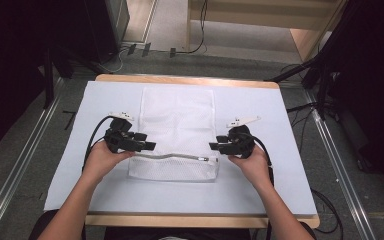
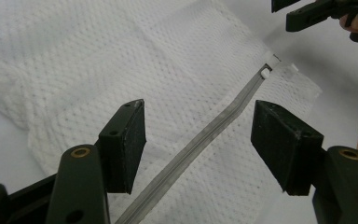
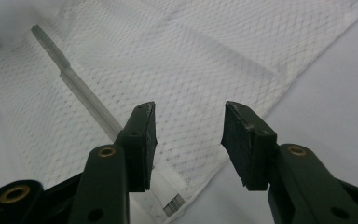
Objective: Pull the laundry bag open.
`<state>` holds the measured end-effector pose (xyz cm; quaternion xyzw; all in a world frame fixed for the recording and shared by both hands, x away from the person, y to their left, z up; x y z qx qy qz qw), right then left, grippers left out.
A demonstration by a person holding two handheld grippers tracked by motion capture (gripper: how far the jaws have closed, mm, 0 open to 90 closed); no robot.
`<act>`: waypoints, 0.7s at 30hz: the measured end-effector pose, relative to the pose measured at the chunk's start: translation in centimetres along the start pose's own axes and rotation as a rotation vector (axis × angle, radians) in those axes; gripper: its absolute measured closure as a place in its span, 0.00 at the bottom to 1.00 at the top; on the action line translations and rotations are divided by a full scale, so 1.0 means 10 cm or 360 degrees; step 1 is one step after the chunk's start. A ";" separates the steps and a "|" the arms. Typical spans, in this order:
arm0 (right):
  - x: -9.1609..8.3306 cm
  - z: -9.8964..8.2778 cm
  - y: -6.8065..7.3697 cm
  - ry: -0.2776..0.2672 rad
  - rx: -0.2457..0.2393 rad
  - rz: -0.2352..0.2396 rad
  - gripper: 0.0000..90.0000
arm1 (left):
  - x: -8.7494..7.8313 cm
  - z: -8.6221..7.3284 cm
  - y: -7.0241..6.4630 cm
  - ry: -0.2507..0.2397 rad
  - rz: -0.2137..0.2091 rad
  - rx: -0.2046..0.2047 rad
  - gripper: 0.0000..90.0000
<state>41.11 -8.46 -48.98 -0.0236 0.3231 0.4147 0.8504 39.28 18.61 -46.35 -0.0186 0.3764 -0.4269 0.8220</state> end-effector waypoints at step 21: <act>0.04 -0.18 0.20 0.0128 -0.0023 0.0089 1.00 | 0.21 0.09 -0.22 0.0026 -0.0072 0.0081 0.42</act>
Point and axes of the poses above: each handheld gripper's, and its own axes: x roughly forward along the jaws, z roughly out of its top, y roughly to its left, the point moved 8 cm from there along x, roughly forward along the jaws, and after that the axes turned 7 degrees about -y, right-handed, at the moved point
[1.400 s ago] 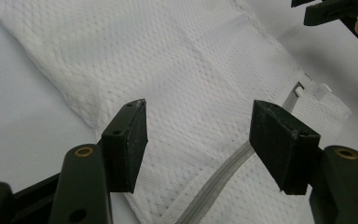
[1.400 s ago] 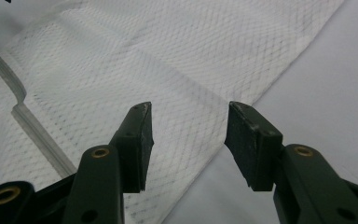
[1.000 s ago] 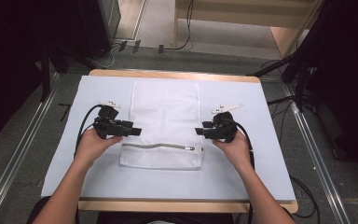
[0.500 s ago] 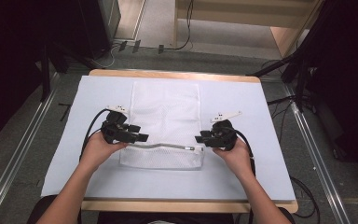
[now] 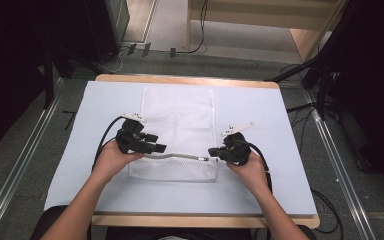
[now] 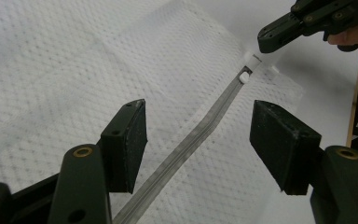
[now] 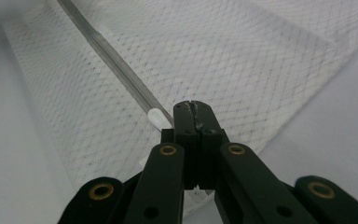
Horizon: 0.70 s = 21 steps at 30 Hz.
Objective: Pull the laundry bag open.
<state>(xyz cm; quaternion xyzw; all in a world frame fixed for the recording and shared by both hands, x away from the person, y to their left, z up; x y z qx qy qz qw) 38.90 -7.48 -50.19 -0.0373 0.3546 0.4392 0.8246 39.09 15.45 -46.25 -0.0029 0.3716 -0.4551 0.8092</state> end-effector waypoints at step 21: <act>0.08 -0.24 -0.04 0.0091 -0.0020 -0.0016 1.00 | 0.38 0.09 -0.23 0.0099 -0.0075 0.0053 0.44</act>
Point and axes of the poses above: each handheld gripper's, and its own axes: x roughly forward along the jaws, z roughly out of its top, y roughly to its left, the point moved 8 cm from there along x, roughly forward along the jaws, and after that the axes turned 7 degrees about -y, right-handed, at the moved point
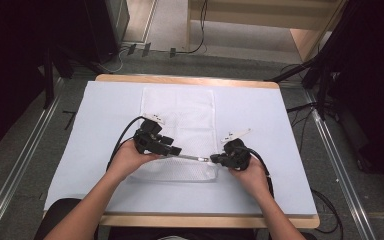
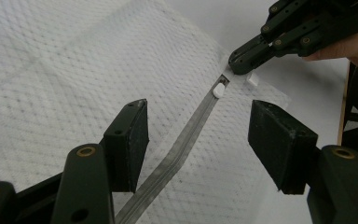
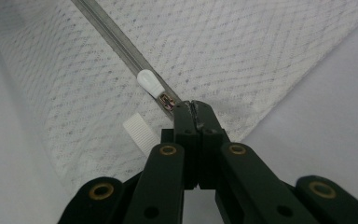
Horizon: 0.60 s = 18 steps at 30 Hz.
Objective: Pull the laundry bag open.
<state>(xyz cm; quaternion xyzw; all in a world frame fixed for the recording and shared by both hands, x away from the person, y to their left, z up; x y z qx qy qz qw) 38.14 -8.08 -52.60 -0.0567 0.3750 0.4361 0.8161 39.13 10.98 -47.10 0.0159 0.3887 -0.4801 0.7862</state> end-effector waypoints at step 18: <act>0.01 -0.03 0.00 -0.0056 -0.0039 0.0008 1.00 | 0.38 0.00 -0.12 0.0044 -0.0052 0.0011 0.70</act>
Point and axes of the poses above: each handheld gripper's, and its own axes: x roughly forward along the jaws, z roughly out of its top, y roughly to its left, the point moved 8 cm from there along x, roughly forward along the jaws, and after that the axes turned 7 degrees about -y, right-handed, at the moved point
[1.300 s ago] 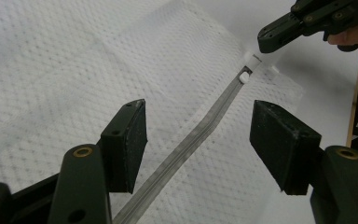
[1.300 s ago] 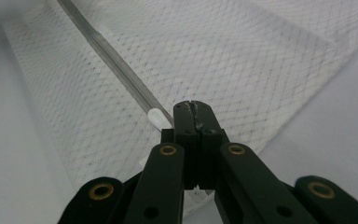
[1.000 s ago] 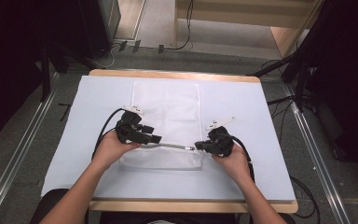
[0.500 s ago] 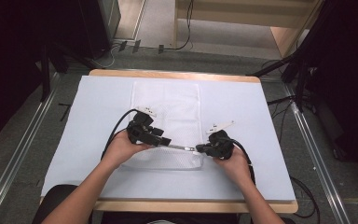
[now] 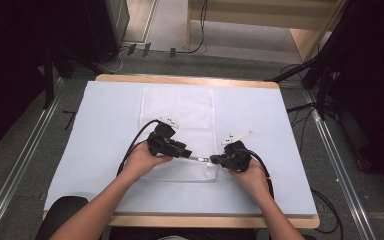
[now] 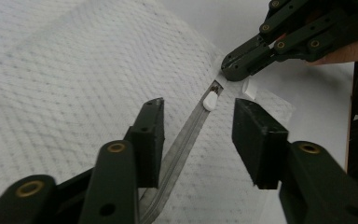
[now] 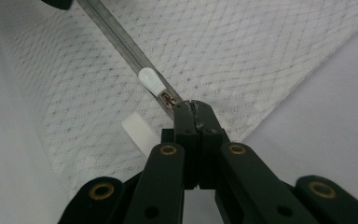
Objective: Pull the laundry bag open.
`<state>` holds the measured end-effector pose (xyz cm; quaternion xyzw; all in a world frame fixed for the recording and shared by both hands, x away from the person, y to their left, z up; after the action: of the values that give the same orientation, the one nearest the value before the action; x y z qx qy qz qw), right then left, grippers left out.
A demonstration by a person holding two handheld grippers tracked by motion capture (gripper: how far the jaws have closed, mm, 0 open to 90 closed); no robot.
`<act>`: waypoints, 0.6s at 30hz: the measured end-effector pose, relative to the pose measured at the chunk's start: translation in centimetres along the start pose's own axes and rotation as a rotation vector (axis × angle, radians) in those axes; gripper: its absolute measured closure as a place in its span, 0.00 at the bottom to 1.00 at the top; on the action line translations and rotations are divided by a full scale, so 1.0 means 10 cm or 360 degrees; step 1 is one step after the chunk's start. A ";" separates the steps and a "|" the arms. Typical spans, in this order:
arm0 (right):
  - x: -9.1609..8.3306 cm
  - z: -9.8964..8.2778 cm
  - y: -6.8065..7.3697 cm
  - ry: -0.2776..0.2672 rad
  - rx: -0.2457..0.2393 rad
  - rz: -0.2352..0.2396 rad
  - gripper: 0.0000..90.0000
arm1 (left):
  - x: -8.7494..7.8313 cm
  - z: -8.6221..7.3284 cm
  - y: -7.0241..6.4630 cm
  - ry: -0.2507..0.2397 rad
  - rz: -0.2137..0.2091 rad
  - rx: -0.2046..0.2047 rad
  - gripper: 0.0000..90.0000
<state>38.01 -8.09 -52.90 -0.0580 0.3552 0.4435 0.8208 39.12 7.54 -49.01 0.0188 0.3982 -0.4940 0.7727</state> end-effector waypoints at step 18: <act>0.00 -0.01 0.01 -0.0019 -0.0014 -0.0009 1.00 | 0.48 -0.07 -0.08 0.0091 -0.0075 -0.0026 0.93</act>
<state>37.92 -8.10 -52.93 -0.0600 0.3481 0.4432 0.8239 39.00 3.80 -52.29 0.0173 0.4246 -0.5079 0.7493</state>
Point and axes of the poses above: each handheld gripper's, and its own axes: x roughly forward along the jaws, z roughly out of its top, y roughly to its left, the point moved 8 cm from there along x, roughly forward along the jaws, and after that the axes turned 7 degrees about -y, right-handed, at the moved point
